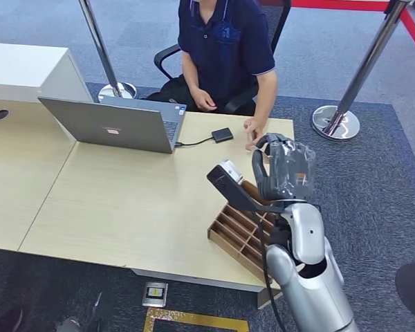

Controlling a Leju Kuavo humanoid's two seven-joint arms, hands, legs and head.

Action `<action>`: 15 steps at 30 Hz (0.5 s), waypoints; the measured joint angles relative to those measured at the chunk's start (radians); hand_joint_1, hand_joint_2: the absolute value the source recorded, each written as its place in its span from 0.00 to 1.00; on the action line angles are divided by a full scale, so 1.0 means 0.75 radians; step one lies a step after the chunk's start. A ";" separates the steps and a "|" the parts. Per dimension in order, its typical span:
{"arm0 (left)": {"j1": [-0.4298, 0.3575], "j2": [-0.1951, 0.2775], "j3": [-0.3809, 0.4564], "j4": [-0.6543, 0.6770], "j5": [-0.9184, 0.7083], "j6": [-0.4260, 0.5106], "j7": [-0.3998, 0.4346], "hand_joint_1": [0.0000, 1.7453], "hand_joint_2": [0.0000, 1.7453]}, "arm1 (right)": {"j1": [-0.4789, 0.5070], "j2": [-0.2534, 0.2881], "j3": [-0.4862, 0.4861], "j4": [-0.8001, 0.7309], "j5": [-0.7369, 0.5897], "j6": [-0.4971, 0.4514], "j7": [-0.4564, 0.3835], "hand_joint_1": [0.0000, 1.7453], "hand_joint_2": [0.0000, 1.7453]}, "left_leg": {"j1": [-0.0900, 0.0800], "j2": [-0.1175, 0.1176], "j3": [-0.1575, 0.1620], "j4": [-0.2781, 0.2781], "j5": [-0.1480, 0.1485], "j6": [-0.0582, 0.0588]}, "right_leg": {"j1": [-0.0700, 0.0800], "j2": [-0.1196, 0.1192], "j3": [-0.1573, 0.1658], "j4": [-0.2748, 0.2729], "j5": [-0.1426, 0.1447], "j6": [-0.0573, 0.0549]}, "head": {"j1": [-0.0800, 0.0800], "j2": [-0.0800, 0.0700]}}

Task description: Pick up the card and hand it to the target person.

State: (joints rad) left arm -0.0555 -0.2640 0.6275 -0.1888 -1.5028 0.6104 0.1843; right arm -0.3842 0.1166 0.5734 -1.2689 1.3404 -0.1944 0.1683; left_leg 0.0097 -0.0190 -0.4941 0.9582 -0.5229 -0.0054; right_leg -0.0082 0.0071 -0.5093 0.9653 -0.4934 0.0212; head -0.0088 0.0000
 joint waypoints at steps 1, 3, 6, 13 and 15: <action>0.000 0.000 0.000 0.000 -0.003 0.000 0.000 0.00 0.00 | -0.018 0.007 0.007 0.000 0.000 0.010 0.000 0.82 1.00 | 0.000 0.000 0.000 0.000 0.000 0.000 | 0.000 0.000 0.000 0.000 0.000 0.000 | 0.000 0.000; 0.000 0.000 0.000 0.000 -0.006 0.000 0.000 0.00 0.00 | -0.057 0.025 0.019 0.010 -0.003 0.025 0.001 0.82 1.00 | 0.000 0.000 0.000 0.000 0.000 0.000 | 0.000 0.000 0.000 0.000 0.000 0.000 | 0.000 0.000; 0.000 0.000 -0.001 0.000 -0.012 -0.001 0.000 0.00 0.00 | -0.125 0.058 0.027 0.056 -0.009 0.038 0.014 0.81 1.00 | 0.000 0.000 0.000 0.000 0.000 0.000 | 0.000 0.000 0.000 0.001 0.000 0.000 | 0.000 0.000; -0.003 0.000 -0.003 0.000 -0.031 -0.003 -0.005 0.00 0.00 | -0.307 0.133 0.028 0.307 0.013 0.025 0.079 0.81 1.00 | 0.000 0.000 0.000 0.000 0.000 0.000 | 0.000 0.000 0.000 0.001 0.000 0.000 | 0.000 0.000; -0.003 0.000 -0.004 0.000 -0.032 -0.004 -0.012 0.00 0.00 | -0.336 0.145 0.028 0.369 0.017 0.016 0.086 0.82 1.00 | 0.000 0.000 0.000 0.000 0.000 0.000 | 0.000 0.000 0.000 0.001 0.000 0.000 | 0.000 0.000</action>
